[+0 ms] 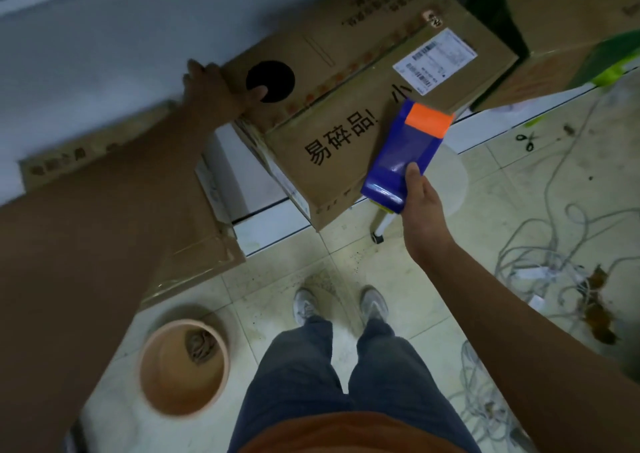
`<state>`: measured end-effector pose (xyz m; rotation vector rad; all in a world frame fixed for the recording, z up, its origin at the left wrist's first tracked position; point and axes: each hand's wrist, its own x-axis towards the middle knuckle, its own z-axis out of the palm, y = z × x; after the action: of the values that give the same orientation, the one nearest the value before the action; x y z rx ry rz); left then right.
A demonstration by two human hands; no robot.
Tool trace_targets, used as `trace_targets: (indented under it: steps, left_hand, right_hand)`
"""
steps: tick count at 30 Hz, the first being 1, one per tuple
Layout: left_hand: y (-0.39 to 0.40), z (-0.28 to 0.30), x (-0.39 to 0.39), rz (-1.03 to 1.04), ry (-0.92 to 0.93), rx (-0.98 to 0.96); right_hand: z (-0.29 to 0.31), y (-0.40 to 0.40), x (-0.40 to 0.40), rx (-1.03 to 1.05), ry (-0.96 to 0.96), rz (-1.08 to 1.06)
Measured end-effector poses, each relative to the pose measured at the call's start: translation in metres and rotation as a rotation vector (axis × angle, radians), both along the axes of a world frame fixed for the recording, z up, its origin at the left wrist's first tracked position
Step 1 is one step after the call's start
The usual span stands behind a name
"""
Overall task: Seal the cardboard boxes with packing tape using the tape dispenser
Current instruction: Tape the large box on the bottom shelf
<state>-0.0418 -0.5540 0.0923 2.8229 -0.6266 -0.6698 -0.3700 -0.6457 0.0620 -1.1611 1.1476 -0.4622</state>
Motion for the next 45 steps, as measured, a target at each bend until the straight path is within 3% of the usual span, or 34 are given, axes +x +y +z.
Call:
trace_targets:
  steps: [6,10,14,18,21,25,30,36,41,45]
  left_hand:
    - [0.041,0.01,-0.064,0.184,0.16,-0.092]
    - [0.066,0.015,-0.106,0.187,0.008,0.021]
    - [0.099,0.004,-0.125,0.284,0.027,0.154]
    - [0.13,0.011,-0.175,0.336,0.0,0.08]
    - [0.153,0.007,-0.199,0.469,0.078,0.08]
    - [0.168,0.003,-0.227,0.775,0.292,-0.147]
    - [0.15,0.011,-0.257,0.97,0.526,-0.313]
    - [0.095,0.011,-0.271,1.182,0.78,-0.802]
    - [0.032,0.028,-0.285,1.194,0.911,-0.971]
    - [0.002,0.027,-0.299,1.153,0.862,-0.953]
  right_hand:
    - [0.0,-0.009,-0.037,0.117,0.039,0.023]
    - [0.005,-0.021,-0.056,0.122,0.047,0.093]
    - [0.011,-0.037,-0.068,0.134,0.093,0.202]
    - [0.019,-0.046,-0.07,0.127,0.122,0.332]
    - [0.028,-0.054,-0.065,0.114,0.126,0.398]
    - [0.045,-0.067,-0.055,0.036,0.129,0.448]
    - [0.067,-0.082,-0.053,-0.015,0.068,0.427]
    - [0.065,-0.099,-0.081,-0.133,0.079,0.436]
    - [0.073,-0.118,-0.118,-0.325,0.117,0.491]
    - [0.083,-0.123,-0.141,-0.378,0.119,0.514]
